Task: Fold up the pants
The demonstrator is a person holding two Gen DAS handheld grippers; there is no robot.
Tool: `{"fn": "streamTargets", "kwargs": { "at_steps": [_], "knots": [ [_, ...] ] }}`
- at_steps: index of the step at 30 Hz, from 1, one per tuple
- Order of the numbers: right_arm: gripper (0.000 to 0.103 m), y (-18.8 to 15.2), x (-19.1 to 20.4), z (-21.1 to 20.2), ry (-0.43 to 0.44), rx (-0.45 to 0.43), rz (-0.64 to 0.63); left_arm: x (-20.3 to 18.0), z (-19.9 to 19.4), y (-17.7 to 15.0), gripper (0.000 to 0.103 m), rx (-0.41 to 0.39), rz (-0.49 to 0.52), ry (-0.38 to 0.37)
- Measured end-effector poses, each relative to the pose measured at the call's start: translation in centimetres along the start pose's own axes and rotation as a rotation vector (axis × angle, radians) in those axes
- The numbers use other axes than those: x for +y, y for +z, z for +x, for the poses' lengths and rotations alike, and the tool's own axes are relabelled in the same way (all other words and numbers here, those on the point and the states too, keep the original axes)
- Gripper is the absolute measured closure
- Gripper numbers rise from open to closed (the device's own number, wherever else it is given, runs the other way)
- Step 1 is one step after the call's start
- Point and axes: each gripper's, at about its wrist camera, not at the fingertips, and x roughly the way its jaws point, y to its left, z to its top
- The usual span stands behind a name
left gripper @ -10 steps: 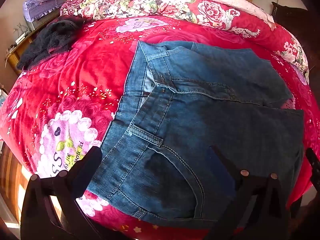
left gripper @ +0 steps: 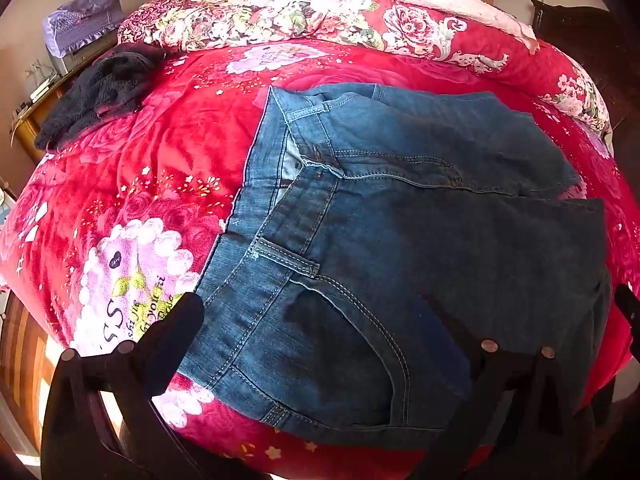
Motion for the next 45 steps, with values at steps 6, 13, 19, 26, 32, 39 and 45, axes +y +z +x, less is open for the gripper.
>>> {"fn": "streamTargets", "kwargs": {
  "at_steps": [6, 13, 19, 26, 32, 39, 45],
  "knots": [
    [0.0, -0.5, 0.3, -0.5, 0.008, -0.018, -0.007, -0.1, -0.1, -0.3, 0.0, -0.013, -0.001, -0.063],
    [0.0, -0.6, 0.4, -0.3, 0.003, -0.018, -0.018, -0.3, 0.4, -0.8, 0.0, 0.006, -0.02, -0.112],
    [0.0, -0.5, 0.1, 0.2, 0.007, -0.011, -0.008, -0.5, 0.1, -0.8, 0.0, -0.028, 0.004, -0.048],
    [0.0, -0.4, 0.0, 0.5, 0.033, -0.009, -0.015, -0.3, 0.0, -0.8, 0.0, -0.056, 0.016, -0.01],
    [0.0, -0.5, -0.2, 0.8, 0.056, 0.002, -0.003, -0.4, 0.0, -0.9, 0.0, -0.065, 0.028, -0.003],
    [0.0, -0.4, -0.6, 1.1, 0.056, 0.008, 0.014, -0.5, 0.0, -1.0, 0.0, -0.067, 0.034, -0.002],
    [0.0, -0.4, -1.0, 1.1, 0.056, 0.011, 0.032, -0.6, 0.1, -1.0, 0.0, -0.062, 0.035, -0.003]
  ]
}}
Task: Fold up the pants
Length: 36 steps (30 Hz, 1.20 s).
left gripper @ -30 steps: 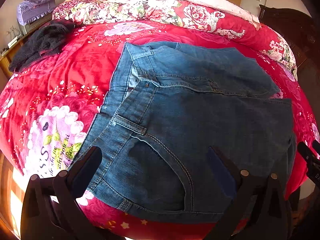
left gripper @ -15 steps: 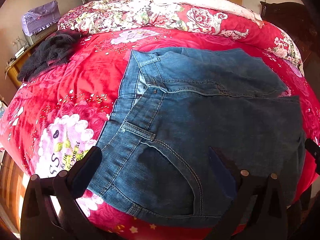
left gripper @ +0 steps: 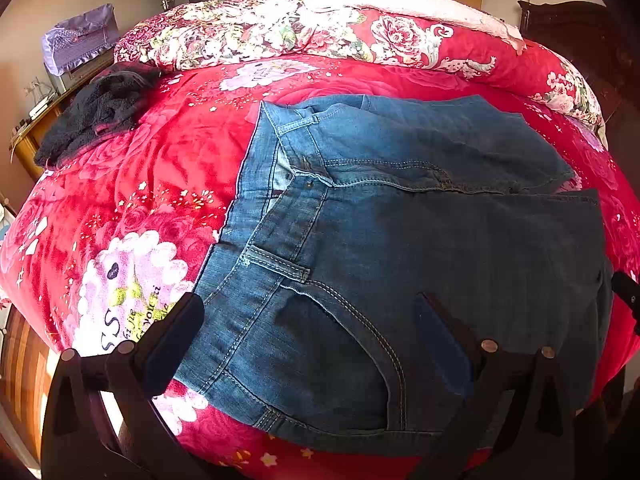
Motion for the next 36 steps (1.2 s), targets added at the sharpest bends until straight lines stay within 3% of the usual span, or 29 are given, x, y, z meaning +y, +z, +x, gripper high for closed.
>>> {"fn": "streamTargets", "kwargs": {
  "at_steps": [36],
  "knots": [
    [0.0, -0.3, -1.2, 1.1, -0.006, 0.027, 0.019, 0.2, 1.1, -0.1, 0.0, 0.058, 0.002, 0.017]
  ]
}}
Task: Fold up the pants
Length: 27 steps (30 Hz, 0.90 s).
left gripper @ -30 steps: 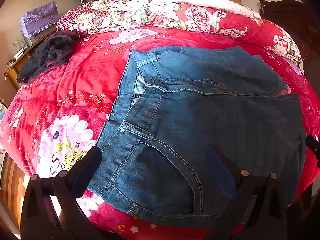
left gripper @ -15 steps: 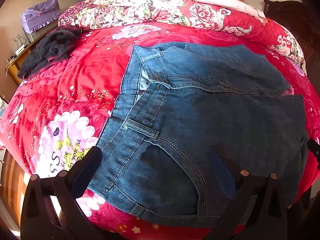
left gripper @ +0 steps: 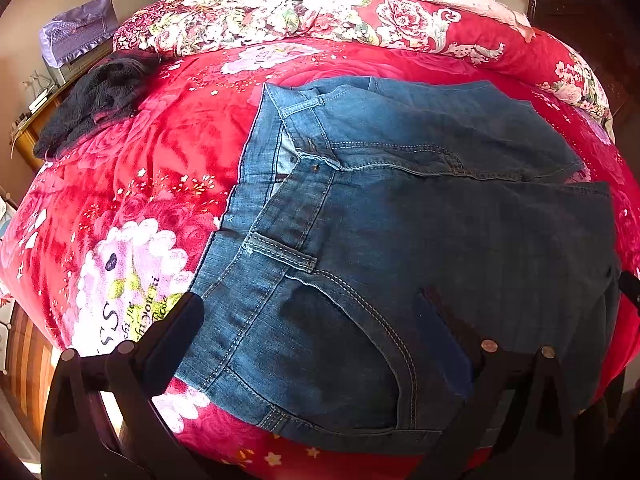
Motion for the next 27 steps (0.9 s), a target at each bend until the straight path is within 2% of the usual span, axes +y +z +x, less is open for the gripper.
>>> {"fn": "streamTargets", "kwargs": {
  "at_steps": [27],
  "knots": [
    [0.0, 0.12, -0.15, 0.11, -0.002, 0.0, 0.001, -0.43, -0.12, 0.1, 0.0, 0.003, 0.015, -0.005]
  ]
}}
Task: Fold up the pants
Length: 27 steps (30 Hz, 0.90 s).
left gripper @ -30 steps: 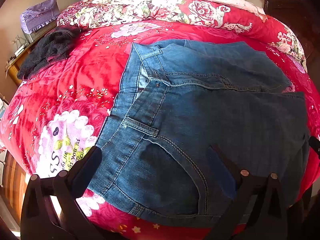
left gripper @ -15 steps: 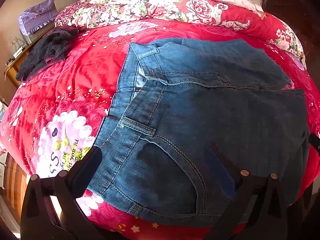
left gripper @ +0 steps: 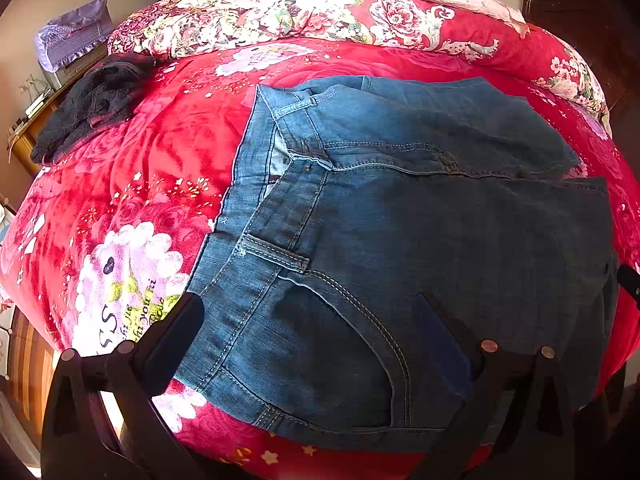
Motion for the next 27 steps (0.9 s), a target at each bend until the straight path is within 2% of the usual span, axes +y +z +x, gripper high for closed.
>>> {"fn": "streamTargets", "kwargs": {
  "at_steps": [27],
  "knots": [
    [0.0, 0.5, -1.5, 0.2, -0.002, 0.006, 0.023, -0.5, 0.2, 0.2, 0.0, 0.022, 0.01, -0.014]
  ]
}}
